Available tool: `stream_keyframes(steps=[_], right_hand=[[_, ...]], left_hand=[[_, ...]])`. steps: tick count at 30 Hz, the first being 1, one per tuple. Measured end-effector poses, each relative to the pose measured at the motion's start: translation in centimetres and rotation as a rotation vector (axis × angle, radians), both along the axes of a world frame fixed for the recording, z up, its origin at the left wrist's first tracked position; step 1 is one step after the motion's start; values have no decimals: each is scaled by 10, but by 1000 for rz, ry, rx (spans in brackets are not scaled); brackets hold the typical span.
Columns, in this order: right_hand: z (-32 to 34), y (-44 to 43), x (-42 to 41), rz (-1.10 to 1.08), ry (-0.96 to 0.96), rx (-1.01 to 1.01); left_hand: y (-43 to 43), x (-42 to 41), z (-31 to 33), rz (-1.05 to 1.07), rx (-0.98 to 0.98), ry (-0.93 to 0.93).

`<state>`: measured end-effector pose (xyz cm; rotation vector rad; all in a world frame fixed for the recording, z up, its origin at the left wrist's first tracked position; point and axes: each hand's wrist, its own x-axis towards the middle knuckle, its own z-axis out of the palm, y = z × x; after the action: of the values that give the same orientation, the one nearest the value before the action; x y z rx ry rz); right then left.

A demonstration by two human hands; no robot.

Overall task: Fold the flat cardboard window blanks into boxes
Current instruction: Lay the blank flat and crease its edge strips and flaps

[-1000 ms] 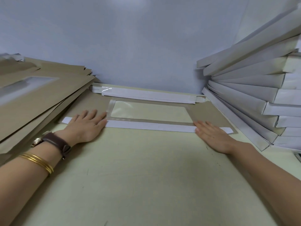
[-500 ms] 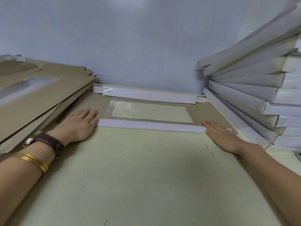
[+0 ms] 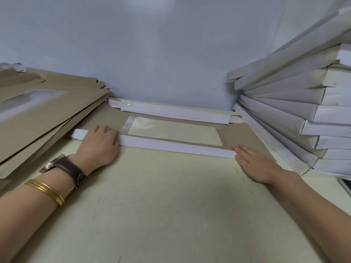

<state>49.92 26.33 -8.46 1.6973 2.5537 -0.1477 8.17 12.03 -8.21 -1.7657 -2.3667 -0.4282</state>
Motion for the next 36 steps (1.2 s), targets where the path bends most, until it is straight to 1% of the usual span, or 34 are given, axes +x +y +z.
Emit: stream_keyframes(steps=[2, 6, 9, 13, 16, 18, 21, 23, 27, 29, 31, 32, 34, 36], right_hand=[[3, -7, -3, -5, -16, 0], [13, -24, -9, -31, -71, 1], [20, -40, -18, -46, -139, 42], [26, -58, -35, -43, -203, 116], [28, -70, -51, -4, -213, 199], [30, -77, -60, 43, -219, 241], [36, -84, -67, 94, -170, 264], [40, -87, -69, 142, -129, 270], [44, -97, -77, 303, -98, 296], [45, -102, -82, 385, -99, 280], [51, -100, -83, 387, -102, 233], [55, -94, -83, 352, -80, 186], [60, -76, -81, 288, 63, 69], [58, -57, -77, 276, 191, 21]], left_hand=[[1, 19, 4, -44, -6, -3], [3, 60, 11, -128, -67, -71], [4, 88, 15, -215, -80, -130], [11, 116, 18, -305, -157, -208], [17, 136, 16, -315, -208, -277], [22, 148, 13, -279, -235, -250], [27, 158, 8, -186, -264, -154], [30, 161, 7, -153, -308, -134], [37, 164, 4, -49, -333, -178], [39, 162, 1, -30, -324, -185], [40, 156, -3, -52, -315, -181], [42, 151, -4, -64, -311, -185], [44, 141, -5, -100, -319, -202], [47, 130, -4, -149, -348, -200]])
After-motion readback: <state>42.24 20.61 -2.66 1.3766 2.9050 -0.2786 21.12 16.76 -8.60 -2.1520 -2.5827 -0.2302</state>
